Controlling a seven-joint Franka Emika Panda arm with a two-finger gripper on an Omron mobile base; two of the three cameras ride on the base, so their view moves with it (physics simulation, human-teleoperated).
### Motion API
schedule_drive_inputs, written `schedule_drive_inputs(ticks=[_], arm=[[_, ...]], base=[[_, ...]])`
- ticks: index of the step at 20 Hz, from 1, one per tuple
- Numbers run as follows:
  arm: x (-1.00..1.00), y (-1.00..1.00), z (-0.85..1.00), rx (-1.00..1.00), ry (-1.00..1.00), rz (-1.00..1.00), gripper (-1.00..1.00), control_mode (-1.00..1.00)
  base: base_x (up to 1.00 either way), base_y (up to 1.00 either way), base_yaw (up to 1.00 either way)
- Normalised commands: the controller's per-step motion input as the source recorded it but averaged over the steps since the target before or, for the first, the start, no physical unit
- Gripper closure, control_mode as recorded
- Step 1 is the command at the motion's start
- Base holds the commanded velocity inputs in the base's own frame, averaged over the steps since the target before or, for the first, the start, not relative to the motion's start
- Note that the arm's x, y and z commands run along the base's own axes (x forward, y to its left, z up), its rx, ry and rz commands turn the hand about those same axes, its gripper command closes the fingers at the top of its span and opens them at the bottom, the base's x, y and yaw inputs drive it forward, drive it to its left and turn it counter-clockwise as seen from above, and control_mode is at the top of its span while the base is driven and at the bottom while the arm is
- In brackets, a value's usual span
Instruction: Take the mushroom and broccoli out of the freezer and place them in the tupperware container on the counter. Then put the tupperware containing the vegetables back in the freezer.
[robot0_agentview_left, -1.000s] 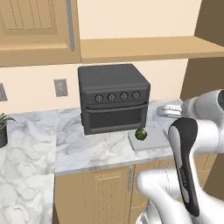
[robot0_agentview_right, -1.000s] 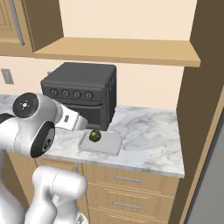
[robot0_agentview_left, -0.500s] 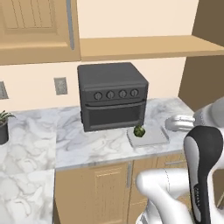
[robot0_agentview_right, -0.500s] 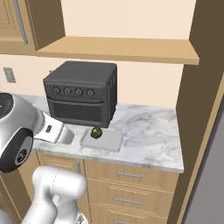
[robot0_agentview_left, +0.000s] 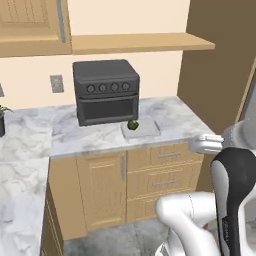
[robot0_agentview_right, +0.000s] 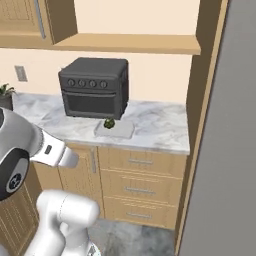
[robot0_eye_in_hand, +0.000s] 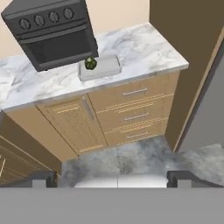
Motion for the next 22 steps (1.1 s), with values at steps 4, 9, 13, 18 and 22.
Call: schedule_drive_inputs(ticks=[4,9,13,18,22], arm=[[0.00,0.00,0.00,0.00,0.00,0.00,-1.00,1.00],[0.00,0.00,0.00,0.00,0.00,0.00,-1.00,1.00],[0.00,0.00,0.00,0.00,0.00,0.00,-1.00,1.00],[0.00,0.00,0.00,0.00,0.00,0.00,-1.00,1.00],[0.00,0.00,0.00,0.00,0.00,0.00,-1.00,1.00]], base=[[0.00,-1.00,0.00],[0.00,-1.00,0.00],[0.01,-1.00,0.00],[0.06,-0.96,0.00],[0.11,-0.78,0.01]])
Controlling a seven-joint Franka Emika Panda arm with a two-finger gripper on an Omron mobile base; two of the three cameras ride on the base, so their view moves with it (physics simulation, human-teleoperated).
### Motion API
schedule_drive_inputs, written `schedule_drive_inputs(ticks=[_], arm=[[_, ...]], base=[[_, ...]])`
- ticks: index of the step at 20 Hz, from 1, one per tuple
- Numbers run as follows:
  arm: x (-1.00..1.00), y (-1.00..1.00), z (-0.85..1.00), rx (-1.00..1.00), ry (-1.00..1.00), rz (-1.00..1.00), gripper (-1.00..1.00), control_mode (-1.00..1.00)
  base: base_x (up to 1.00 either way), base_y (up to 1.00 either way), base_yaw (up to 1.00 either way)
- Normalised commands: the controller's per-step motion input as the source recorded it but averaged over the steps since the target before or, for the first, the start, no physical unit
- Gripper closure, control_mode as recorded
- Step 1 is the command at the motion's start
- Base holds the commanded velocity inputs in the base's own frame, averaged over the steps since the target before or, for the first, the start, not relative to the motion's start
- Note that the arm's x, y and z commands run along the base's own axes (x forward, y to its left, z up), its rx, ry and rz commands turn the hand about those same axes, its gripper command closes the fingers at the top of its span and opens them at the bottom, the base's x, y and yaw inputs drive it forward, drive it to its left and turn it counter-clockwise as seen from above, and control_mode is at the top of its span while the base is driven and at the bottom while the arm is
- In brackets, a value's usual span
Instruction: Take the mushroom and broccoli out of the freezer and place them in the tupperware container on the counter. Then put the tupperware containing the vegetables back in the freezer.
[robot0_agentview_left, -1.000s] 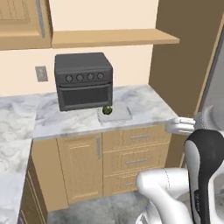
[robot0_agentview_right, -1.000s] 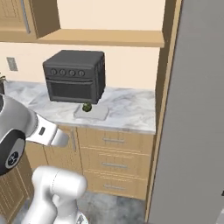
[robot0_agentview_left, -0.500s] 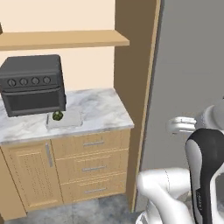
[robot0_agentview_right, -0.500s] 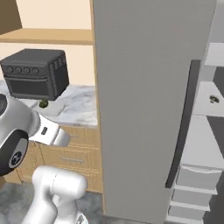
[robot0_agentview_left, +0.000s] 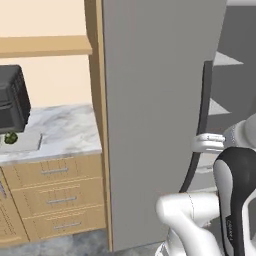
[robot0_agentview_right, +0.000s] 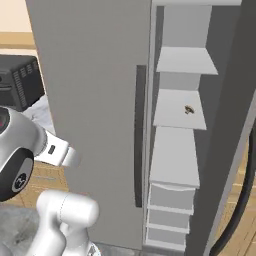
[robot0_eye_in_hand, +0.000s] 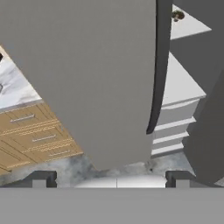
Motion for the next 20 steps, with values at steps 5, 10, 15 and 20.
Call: schedule_drive_inputs(ticks=[5,10,15,20], arm=[[0.00,0.00,0.00,0.00,0.00,0.00,-1.00,1.00],[0.00,0.00,0.00,0.00,0.00,0.00,-1.00,1.00],[0.00,0.00,0.00,0.00,0.00,0.00,-1.00,1.00],[0.00,0.00,0.00,0.00,0.00,0.00,-1.00,1.00]], base=[[0.34,-0.67,0.04],[0.56,-0.58,0.11],[0.48,-0.50,0.15],[-0.01,-0.60,0.08]])
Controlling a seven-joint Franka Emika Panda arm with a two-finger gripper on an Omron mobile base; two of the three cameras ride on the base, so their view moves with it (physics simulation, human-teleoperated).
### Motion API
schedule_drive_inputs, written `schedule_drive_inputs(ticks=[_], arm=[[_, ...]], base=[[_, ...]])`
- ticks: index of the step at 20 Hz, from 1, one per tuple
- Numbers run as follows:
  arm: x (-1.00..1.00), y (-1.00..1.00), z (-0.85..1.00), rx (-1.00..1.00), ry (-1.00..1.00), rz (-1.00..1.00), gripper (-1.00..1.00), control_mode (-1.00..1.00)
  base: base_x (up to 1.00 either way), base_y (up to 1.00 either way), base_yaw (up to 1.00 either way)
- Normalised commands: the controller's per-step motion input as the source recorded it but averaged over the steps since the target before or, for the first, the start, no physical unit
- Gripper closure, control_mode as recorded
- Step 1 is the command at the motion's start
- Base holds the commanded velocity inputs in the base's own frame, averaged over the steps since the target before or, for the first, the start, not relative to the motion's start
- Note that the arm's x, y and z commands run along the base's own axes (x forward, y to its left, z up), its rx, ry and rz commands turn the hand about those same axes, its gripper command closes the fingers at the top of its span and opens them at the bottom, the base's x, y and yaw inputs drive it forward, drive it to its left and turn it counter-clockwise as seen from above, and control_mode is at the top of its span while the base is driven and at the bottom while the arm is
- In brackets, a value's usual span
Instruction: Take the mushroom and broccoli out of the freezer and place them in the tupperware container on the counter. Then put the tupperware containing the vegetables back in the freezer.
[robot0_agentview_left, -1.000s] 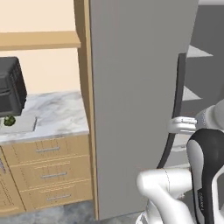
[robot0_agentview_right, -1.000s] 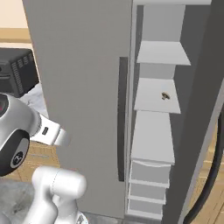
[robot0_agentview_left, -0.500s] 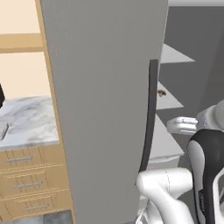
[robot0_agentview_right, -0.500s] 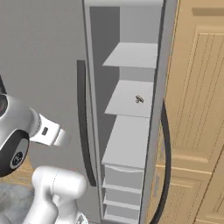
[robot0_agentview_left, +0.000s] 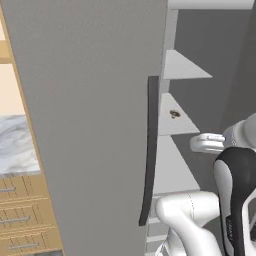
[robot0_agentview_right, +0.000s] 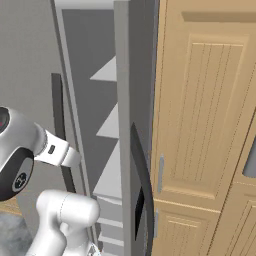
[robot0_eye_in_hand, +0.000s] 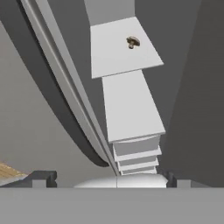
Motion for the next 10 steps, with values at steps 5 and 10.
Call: schedule_drive_inputs(ticks=[5,10], arm=[[0.00,0.00,0.00,0.00,0.00,0.00,-1.00,1.00],[0.35,-0.16,0.00,0.00,0.00,-0.06,-1.00,-1.00]], base=[[0.30,-0.27,-0.01],[0.24,0.00,-0.04]])
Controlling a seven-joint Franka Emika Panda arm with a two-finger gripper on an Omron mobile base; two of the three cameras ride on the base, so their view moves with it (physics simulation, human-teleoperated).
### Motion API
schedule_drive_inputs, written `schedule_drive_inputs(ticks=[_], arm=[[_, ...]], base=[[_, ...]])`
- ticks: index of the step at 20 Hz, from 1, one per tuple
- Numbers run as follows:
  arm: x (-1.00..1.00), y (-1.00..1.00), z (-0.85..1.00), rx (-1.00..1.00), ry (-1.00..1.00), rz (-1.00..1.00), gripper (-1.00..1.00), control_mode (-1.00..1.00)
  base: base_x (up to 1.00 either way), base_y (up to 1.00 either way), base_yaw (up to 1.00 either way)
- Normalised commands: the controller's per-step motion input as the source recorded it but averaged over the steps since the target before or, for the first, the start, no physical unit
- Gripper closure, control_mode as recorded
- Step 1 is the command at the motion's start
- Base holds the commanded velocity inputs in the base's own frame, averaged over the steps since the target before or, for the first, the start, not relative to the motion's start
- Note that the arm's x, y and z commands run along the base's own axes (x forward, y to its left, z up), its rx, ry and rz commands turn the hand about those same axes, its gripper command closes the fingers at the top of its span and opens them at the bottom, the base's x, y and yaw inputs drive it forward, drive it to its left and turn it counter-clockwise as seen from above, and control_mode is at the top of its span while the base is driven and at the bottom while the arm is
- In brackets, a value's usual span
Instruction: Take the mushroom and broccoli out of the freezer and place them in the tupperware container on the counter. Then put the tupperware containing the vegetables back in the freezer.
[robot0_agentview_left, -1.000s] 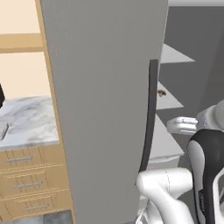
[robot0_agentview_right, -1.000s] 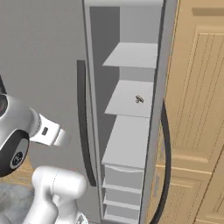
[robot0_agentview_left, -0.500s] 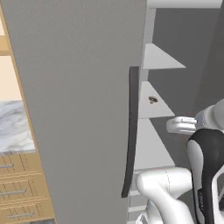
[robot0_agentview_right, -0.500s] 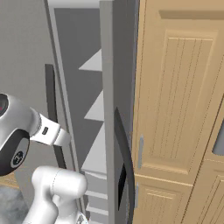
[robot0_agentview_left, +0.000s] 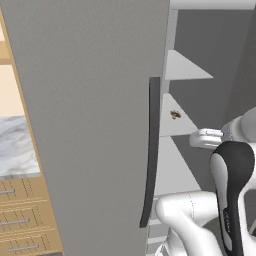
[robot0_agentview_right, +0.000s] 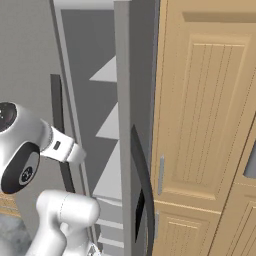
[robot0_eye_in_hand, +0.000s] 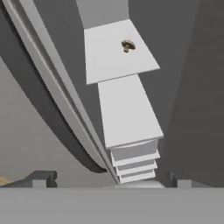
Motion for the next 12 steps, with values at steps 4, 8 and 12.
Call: schedule_drive_inputs(ticks=[4,8,12], arm=[[0.70,-0.51,0.00,0.03,0.00,-0.09,-1.00,-1.00],[0.88,-0.23,-0.01,0.03,0.00,-0.07,-1.00,-1.00],[0.99,-0.03,-0.08,0.00,0.00,-0.10,-1.00,-1.00]], base=[[0.00,0.00,0.00],[0.00,0.00,0.00],[0.00,0.00,0.00]])
